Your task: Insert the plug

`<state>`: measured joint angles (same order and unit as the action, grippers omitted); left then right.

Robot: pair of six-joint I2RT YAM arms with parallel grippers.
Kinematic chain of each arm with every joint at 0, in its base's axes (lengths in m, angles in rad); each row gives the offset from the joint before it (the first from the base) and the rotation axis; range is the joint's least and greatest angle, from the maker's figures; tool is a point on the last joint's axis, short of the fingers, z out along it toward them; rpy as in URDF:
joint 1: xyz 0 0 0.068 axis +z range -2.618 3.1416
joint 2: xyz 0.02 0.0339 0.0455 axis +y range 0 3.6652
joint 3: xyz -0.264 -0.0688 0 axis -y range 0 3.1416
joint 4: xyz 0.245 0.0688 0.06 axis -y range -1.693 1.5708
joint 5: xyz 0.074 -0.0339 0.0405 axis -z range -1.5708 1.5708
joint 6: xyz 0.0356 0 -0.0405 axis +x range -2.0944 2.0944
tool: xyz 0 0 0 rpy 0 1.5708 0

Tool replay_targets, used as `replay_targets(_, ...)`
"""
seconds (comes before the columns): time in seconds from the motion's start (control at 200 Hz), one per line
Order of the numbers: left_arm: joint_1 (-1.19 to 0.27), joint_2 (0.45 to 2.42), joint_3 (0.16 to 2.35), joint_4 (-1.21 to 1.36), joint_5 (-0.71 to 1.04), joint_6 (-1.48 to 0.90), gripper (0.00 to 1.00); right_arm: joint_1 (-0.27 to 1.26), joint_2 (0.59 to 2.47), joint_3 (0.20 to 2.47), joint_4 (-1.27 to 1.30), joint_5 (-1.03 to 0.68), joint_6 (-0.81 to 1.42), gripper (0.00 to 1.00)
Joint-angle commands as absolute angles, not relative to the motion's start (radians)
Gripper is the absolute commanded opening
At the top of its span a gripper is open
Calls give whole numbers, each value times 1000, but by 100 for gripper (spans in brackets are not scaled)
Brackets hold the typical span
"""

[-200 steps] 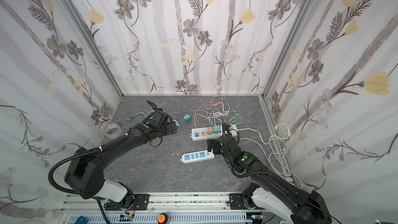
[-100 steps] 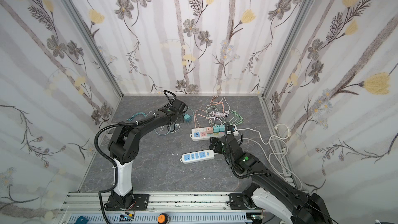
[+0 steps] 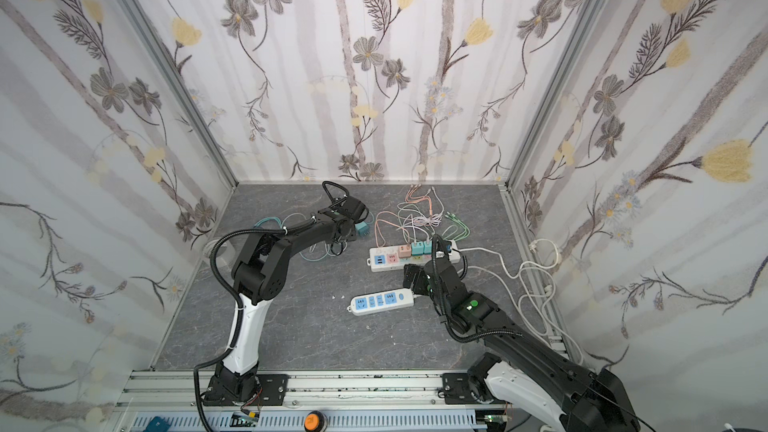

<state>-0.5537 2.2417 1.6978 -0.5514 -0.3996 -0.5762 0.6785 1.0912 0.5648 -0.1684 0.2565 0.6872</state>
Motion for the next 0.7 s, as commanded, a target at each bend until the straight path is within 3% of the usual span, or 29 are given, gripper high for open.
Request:
replay_targets(0.0, -546, 2258, 1718, -560, -430, -587, 49, 678, 1095, 576, -135, 252, 680, 99)
replay_targets(0.26, -547, 2135, 1603, -476, -333, -496, 22, 678, 1092, 577, -137, 252, 678, 99)
replay_targets(0.475, -555, 1946, 1312, -387, -227, -310, 18, 678, 1130, 615, -170, 210, 634, 99)
replay_targets(0.695, -554, 1732, 1043, -470, -254, -380, 17, 678, 1211, 677, -210, 160, 606, 99)
